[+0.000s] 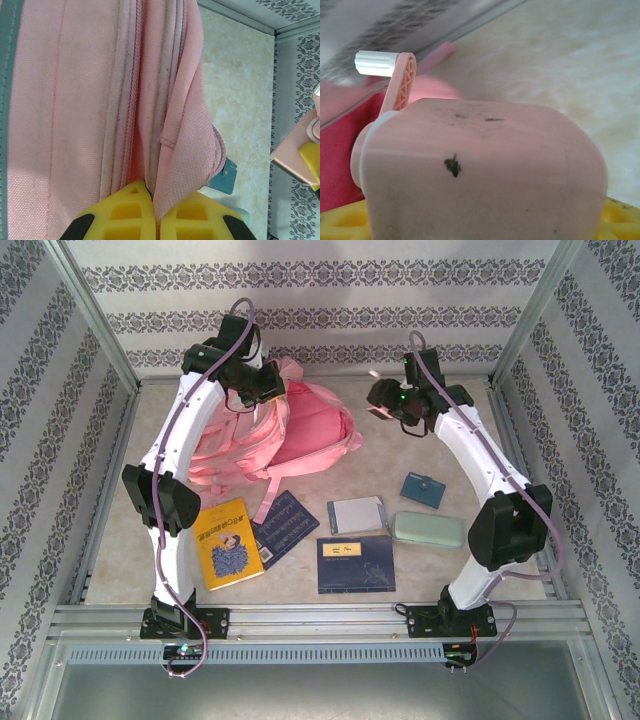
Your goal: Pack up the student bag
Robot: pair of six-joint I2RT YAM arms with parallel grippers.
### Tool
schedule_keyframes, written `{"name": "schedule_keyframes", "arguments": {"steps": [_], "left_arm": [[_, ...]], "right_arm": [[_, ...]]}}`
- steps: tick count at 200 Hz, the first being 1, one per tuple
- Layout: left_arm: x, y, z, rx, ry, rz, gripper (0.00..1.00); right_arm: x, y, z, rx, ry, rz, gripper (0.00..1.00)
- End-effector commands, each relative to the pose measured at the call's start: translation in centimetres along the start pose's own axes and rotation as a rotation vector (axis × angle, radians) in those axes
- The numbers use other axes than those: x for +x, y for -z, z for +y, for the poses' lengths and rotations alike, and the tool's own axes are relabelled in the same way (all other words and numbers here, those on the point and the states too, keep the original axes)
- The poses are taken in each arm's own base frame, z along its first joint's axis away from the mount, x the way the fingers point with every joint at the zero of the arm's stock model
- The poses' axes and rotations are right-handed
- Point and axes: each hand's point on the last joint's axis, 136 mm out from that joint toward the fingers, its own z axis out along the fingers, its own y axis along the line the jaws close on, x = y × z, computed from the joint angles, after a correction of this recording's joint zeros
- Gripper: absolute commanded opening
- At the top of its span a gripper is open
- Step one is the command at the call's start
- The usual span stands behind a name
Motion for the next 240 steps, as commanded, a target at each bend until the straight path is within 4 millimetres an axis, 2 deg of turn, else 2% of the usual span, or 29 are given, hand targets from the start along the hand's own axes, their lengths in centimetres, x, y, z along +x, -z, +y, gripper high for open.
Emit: {"name": "schedule_keyframes", "arguments": {"steps": [1, 25, 61, 91, 113, 126, 138, 173, 195, 211, 240], "left_arm": [[-2.1, 5.2, -5.9, 0.214, -0.119, -0.136, 0.0], [-1.7, 5.6, -7.9, 0.283, -0.145, -0.134, 0.0], [-0.9, 6.4, -10.3, 0.367, -0.184, -0.124, 0.0], [-0.7, 7.2, -11.4, 0.412, -0.198, -0.131, 0.0], [-0.8, 7.9, -12.0, 0.434, -0.203, -0.141, 0.0], [-0.8, 8.2, -12.3, 0.446, -0.205, -0.146, 0.0], [-0.8, 8.3, -12.4, 0.45, -0.207, -0.145, 0.0], [-0.8, 8.1, -12.1, 0.44, -0.211, -0.145, 0.0], [-1.1, 7.8, -11.6, 0.413, -0.205, -0.152, 0.0], [-1.5, 7.4, -10.7, 0.375, -0.194, -0.159, 0.0], [-2.1, 6.8, -8.9, 0.306, -0.155, -0.166, 0.0]], "right_arm": [[1.8, -0.8, 5.8, -0.237, 0.087, 0.076, 0.54], [3.9, -2.1, 8.2, -0.301, 0.098, 0.13, 0.54], [6.1, -4.7, 9.9, -0.317, 0.086, 0.18, 0.57], [8.4, -8.1, 11.0, -0.304, 0.036, 0.245, 0.6], [10.2, -10.2, 11.4, -0.251, 0.028, 0.283, 0.76], [10.8, -11.0, 11.7, -0.245, 0.018, 0.297, 0.97], [11.0, -11.3, 12.0, -0.249, 0.019, 0.295, 0.98], [10.2, -10.3, 11.8, -0.238, 0.062, 0.256, 0.98], [9.1, -8.9, 11.1, -0.179, 0.127, 0.207, 0.98], [7.7, -6.7, 10.7, -0.13, 0.205, 0.139, 0.98], [4.9, -1.2, 8.1, 0.103, 0.422, -0.014, 0.98]]}}
